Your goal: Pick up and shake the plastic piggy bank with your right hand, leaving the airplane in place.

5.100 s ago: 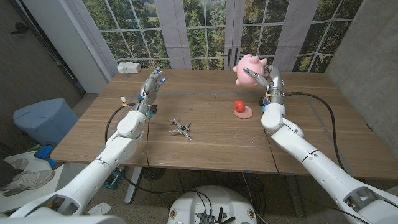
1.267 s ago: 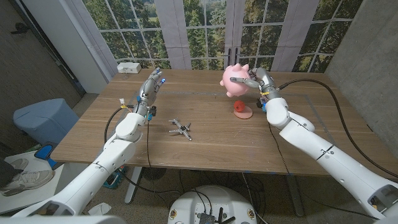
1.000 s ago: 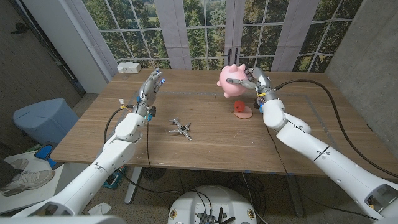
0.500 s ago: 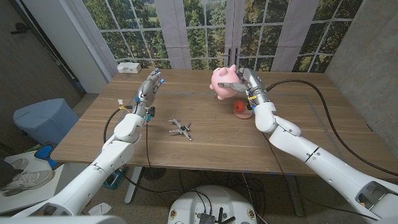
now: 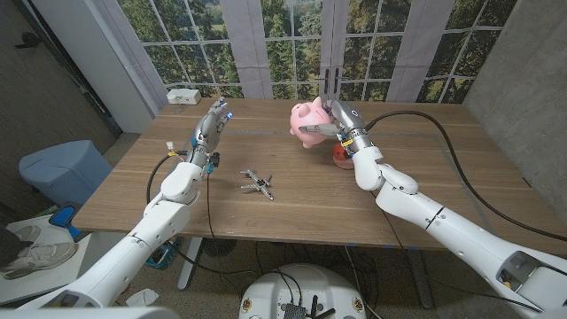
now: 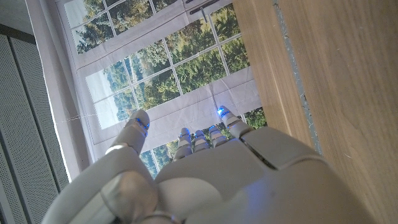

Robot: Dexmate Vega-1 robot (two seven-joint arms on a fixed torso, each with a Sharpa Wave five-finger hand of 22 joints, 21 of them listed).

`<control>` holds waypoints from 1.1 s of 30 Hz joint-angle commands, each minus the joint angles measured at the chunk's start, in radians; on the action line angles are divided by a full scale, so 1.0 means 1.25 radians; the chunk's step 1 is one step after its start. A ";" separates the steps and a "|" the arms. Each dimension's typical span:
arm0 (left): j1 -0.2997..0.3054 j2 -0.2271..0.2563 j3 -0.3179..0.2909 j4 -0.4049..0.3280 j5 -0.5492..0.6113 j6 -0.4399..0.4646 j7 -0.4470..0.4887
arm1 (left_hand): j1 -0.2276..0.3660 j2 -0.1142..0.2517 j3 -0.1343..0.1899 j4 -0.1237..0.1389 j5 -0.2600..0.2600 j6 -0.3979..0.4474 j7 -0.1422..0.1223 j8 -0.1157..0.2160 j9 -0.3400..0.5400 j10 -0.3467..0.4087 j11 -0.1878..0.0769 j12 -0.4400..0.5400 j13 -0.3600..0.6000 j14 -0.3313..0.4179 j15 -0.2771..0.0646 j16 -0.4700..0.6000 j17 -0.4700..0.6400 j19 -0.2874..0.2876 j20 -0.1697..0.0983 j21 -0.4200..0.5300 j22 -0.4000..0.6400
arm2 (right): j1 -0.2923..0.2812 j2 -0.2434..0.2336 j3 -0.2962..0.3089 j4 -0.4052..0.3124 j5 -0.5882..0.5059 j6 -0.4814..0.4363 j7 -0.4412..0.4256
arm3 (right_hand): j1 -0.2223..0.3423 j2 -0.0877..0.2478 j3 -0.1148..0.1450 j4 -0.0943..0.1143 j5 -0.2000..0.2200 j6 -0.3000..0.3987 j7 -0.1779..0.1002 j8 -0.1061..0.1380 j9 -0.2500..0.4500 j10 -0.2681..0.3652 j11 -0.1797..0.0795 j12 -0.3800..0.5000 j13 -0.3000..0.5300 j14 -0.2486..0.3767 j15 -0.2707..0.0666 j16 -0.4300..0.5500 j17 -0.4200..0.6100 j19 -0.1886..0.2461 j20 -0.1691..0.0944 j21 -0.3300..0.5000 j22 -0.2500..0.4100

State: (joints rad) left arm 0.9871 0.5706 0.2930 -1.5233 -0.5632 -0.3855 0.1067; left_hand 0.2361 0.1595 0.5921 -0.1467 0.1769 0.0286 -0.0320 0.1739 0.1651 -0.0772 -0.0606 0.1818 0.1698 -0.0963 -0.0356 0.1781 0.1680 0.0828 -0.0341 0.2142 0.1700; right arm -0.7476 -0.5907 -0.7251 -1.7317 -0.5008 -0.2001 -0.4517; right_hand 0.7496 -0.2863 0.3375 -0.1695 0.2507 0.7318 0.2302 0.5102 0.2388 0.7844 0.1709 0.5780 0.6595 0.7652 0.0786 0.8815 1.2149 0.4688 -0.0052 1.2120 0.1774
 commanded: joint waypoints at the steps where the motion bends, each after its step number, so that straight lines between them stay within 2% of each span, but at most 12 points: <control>1: 0.004 0.000 -0.002 0.000 -0.001 -0.002 0.003 | 0.012 0.007 -0.004 0.001 -0.001 0.003 -0.005 0.004 0.004 -0.005 -0.002 0.006 0.004 0.000 -0.011 -0.001 0.000 0.005 -0.006 -0.002 0.005 | 0.028 0.013 -0.035 0.035 -0.061 -0.007 0.030 | 0.247 0.257 0.243 0.001 -0.001 0.198 -0.191 0.005 0.100 0.237 -0.234 0.002 0.137 0.136 -0.240 -0.004 0.002 -0.036 -0.057 0.006 -0.001; 18: 0.004 -0.001 -0.002 -0.001 0.001 0.001 0.007 | 0.012 0.006 -0.004 0.001 -0.001 0.004 -0.005 0.004 0.004 -0.005 -0.002 0.006 0.004 0.001 -0.011 -0.001 0.000 0.006 -0.006 -0.004 0.005 | 0.069 0.037 -0.079 0.108 -0.098 -0.028 0.065 | 0.247 0.256 0.245 0.000 -0.005 0.201 -0.193 0.005 0.097 0.241 -0.235 -0.002 0.137 0.142 -0.240 -0.009 0.002 -0.036 -0.058 0.007 -0.001; 33: 0.004 -0.001 -0.001 -0.001 0.000 0.003 0.007 | 0.012 0.006 -0.005 0.001 -0.001 0.005 -0.006 0.004 0.004 -0.005 -0.002 0.006 0.004 0.000 -0.011 -0.001 0.000 0.006 -0.005 -0.005 0.005 | 0.089 0.042 -0.110 0.133 -0.120 -0.047 0.094 | 0.244 0.255 0.246 0.001 -0.009 0.202 -0.195 0.003 0.093 0.244 -0.238 -0.007 0.133 0.143 -0.240 -0.014 0.002 -0.035 -0.057 0.007 -0.001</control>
State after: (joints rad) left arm 0.9919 0.5705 0.2908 -1.5244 -0.5631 -0.3846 0.1143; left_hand 0.2361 0.1595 0.5921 -0.1467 0.1769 0.0324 -0.0358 0.1739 0.1651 -0.0772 -0.0606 0.1818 0.1699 -0.0963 -0.0357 0.1781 0.1680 0.0826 -0.0341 0.2105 0.1747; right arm -0.6549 -0.5443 -0.8352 -1.5902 -0.6288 -0.2408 -0.3583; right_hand 0.7432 -0.2799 0.3375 -0.1695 0.2388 0.7318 0.2300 0.5089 0.2388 0.7896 0.1658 0.5692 0.6595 0.7722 0.0788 0.8661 1.2152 0.4688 -0.0052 1.2170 0.1719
